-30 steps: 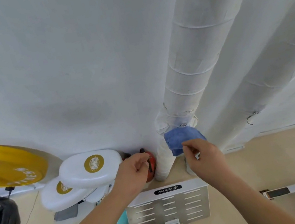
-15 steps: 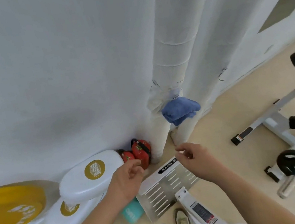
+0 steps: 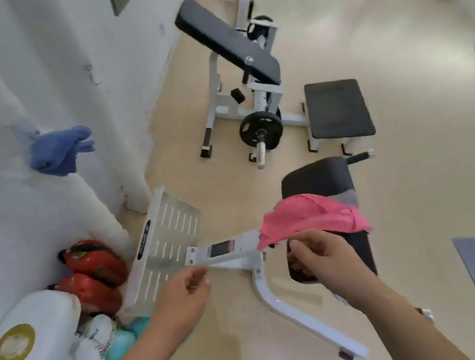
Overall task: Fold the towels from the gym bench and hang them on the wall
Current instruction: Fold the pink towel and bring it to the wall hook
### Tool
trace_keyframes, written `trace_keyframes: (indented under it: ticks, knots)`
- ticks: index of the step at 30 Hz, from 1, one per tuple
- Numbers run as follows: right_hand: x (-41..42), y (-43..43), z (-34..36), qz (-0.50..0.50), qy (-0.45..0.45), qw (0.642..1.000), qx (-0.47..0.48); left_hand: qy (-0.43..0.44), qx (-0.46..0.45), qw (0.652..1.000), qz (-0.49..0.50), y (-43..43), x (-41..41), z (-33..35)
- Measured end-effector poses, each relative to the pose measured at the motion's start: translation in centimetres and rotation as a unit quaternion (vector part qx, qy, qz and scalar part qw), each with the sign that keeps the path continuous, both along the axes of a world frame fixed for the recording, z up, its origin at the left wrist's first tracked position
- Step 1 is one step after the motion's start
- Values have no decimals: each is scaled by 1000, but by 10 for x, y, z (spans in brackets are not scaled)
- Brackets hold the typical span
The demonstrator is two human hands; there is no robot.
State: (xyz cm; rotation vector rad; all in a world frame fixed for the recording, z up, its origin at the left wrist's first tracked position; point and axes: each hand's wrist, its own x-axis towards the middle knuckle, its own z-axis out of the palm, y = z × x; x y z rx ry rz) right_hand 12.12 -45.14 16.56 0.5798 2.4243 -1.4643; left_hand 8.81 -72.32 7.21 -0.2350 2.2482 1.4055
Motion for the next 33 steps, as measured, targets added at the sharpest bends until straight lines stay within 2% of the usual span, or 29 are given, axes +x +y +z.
trace_keyframes:
  ticks: [6, 11, 15, 19, 24, 33]
  knots:
    - [158, 132, -4, -183, -3, 983, -29, -7, 32, 989, -145, 175, 78, 7]
    - [267, 230, -14, -243, -24, 969, -48, -22, 60, 973, -223, 317, 174, 6]
    - [313, 293, -23, -283, -38, 956, -70, -53, 26, 962, -268, 397, 212, 5]
    - [314, 346, -36, -289, -55, 952, -84, -66, -13, 963, -260, 448, 203, -3]
    - [271, 424, -50, -277, -52, 956, -83, -74, -23, 973, -217, 525, 157, -25]
    - [174, 553, -48, -187, -46, 979, -67, -94, -17, 988, -123, 632, 110, -29]
